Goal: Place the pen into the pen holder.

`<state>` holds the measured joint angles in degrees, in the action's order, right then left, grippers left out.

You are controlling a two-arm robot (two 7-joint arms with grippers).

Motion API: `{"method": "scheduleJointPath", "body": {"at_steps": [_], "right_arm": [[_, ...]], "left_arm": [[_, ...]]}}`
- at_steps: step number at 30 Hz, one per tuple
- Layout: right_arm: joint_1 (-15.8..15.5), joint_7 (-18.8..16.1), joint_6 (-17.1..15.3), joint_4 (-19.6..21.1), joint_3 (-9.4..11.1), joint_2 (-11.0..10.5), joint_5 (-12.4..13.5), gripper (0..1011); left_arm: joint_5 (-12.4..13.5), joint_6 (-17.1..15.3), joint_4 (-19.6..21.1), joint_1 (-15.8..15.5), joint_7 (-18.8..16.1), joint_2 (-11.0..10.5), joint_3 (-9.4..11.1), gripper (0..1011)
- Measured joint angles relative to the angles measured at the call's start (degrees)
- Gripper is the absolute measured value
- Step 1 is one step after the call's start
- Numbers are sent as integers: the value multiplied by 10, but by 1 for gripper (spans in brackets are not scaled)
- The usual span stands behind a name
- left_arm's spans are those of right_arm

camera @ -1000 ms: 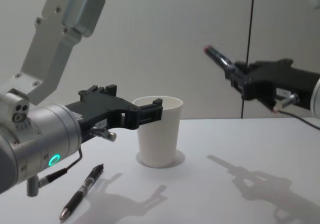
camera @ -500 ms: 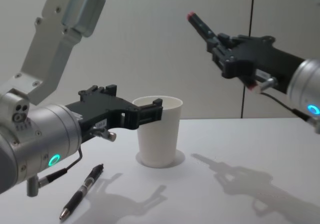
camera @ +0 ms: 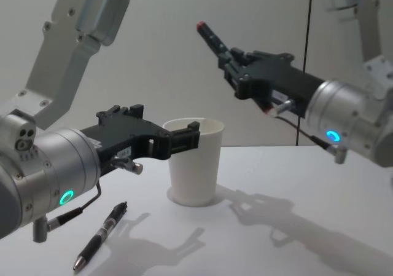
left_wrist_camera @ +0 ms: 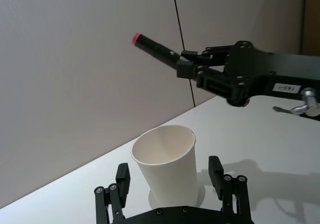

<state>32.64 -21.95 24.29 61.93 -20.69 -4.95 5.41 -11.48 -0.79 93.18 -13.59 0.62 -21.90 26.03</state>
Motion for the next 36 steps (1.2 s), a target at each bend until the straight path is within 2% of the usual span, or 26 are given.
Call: {"method": "scheduleJointPath", "body": {"at_steps": [10,19,21,36], "right_arm": [[57,-17,38,-99,-8,33,5,172],[96,-22,71,-165,-12,54,4,172],[111,-24,82,-191,-14,62,3,172],[177,-29,132,-318,-18,95,2,172]], "left_arm": [[0,0,0,0,0,0,0,1004],[0,0,0,0,0,0,0,1004],[0,0,0,0,0,0,0,1004],[0,0,0,0,0,0,0,1004]]}}
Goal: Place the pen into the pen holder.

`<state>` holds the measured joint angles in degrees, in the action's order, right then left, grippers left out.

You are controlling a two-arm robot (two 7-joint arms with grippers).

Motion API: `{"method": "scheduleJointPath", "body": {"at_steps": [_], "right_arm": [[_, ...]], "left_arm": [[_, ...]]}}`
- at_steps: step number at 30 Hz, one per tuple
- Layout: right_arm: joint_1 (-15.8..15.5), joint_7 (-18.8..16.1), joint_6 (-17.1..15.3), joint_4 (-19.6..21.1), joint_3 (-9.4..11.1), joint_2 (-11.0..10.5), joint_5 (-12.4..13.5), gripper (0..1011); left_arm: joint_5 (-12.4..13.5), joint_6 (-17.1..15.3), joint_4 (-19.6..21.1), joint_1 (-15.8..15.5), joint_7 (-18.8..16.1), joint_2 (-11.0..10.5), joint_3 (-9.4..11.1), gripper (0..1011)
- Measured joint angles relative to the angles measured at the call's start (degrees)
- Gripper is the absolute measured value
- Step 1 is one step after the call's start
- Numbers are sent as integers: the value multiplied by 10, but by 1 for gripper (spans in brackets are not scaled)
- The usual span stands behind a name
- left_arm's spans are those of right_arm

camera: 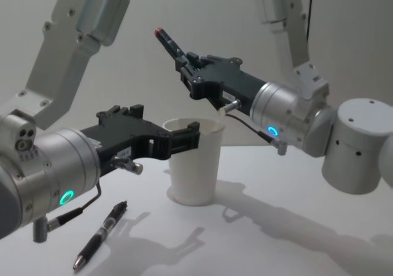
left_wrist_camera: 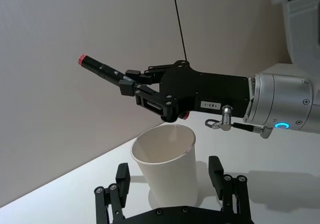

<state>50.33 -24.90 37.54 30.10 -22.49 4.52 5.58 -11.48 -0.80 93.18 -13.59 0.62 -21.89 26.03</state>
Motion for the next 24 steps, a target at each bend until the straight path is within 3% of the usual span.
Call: {"method": "scheduleJointPath", "body": {"at_steps": [5,11,15,18,24], "right_arm": [[20,-3,16,-41,0,10,0,178],[36,-5,29,-75,0,17,0,345],[47,-7,40,-98,1,22,1,515],[51,-8,45,-105,1,24,1,576],[57,-10,53,-118,3,27,1,793]], "left_arm": [[0,0,0,0,0,0,0,1004],[0,0,0,0,0,0,0,1004],[0,0,0,0,0,0,0,1004],[0,0,0,0,0,0,0,1004],[0,0,0,0,0,0,0,1004]]}}
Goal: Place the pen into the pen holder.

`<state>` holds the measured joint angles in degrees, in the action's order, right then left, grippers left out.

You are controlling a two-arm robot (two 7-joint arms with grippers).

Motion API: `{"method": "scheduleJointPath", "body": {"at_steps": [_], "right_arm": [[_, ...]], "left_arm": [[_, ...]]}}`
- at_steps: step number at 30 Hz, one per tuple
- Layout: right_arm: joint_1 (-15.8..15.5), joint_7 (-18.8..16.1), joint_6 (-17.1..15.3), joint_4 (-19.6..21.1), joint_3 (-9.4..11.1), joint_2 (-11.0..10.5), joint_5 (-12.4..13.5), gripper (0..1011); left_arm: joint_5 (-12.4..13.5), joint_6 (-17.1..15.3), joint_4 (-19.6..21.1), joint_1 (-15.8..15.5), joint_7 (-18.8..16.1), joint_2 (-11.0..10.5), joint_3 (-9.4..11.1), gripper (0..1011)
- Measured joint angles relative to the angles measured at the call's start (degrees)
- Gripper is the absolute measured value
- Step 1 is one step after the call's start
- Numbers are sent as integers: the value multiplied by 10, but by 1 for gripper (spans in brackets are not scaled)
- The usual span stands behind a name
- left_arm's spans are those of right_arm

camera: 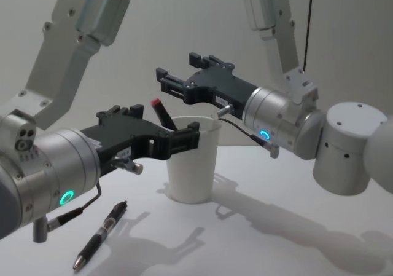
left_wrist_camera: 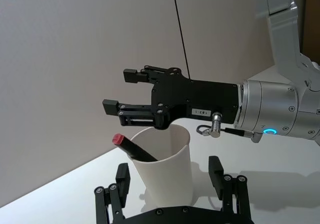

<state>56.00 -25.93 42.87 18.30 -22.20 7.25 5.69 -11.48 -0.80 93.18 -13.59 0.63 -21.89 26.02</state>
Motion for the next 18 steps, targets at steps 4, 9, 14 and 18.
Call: {"method": "scheduleJointPath", "body": {"at_steps": [4,9,14,18], "right_arm": [[1,-1,2,-2,1,1,0,904],[0,-2,4,1,2,0,-1,1001],[-8,-1,1,17,3,-3,-2,1001],[-31,6,-14,61,4,-12,-3,1002]], "left_arm": [[0,0,0,0,0,0,0,1004],[0,0,0,0,0,0,0,1004],[0,0,0,0,0,0,0,1004],[0,0,0,0,0,0,0,1004]]}}
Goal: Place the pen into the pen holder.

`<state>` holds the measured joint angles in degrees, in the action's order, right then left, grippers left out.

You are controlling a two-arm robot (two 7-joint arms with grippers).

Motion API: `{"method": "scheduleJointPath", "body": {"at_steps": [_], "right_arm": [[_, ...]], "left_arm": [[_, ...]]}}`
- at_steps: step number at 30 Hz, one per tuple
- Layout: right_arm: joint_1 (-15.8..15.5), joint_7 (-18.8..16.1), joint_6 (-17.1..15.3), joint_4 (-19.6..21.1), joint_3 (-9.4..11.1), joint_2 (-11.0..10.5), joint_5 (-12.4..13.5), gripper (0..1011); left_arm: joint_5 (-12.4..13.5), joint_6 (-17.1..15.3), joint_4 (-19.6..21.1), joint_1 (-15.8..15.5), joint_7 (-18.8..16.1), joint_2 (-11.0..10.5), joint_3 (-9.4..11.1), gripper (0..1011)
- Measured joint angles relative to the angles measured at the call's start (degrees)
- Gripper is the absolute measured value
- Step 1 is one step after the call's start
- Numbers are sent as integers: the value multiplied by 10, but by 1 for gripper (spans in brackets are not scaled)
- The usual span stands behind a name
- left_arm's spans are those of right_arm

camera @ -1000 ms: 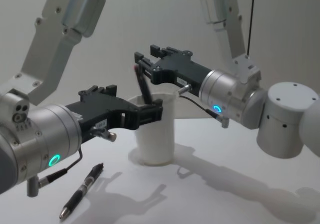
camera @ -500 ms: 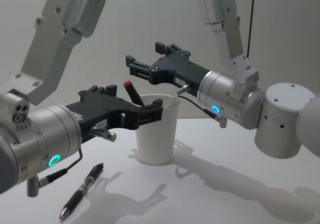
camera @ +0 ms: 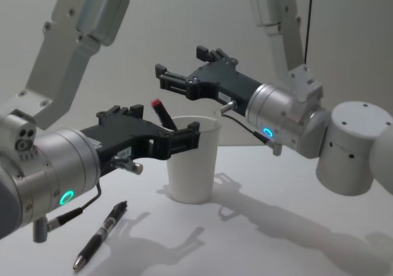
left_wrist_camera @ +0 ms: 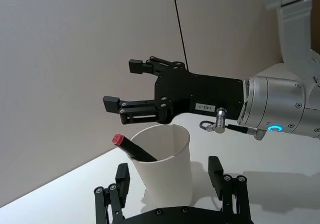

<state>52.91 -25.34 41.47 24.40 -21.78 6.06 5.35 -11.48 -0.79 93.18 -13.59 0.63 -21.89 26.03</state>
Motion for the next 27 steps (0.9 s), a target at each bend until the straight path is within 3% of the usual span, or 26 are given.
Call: {"method": "scheduleJointPath", "body": {"at_steps": [12,14,15,27], "right_arm": [[-100,53,-76,184,3,-42,-8,1002],[-131,75,-99,237,5,-56,-9,1002],[-131,75,-99,237,5,-56,-9,1002],[-256,167,-197,433,21,-118,9,1002]], "left_arm": [[0,0,0,0,0,0,0,1004],[0,0,0,0,0,0,0,1004],[0,0,0,0,0,0,0,1004],[0,0,0,0,0,0,0,1004]]}}
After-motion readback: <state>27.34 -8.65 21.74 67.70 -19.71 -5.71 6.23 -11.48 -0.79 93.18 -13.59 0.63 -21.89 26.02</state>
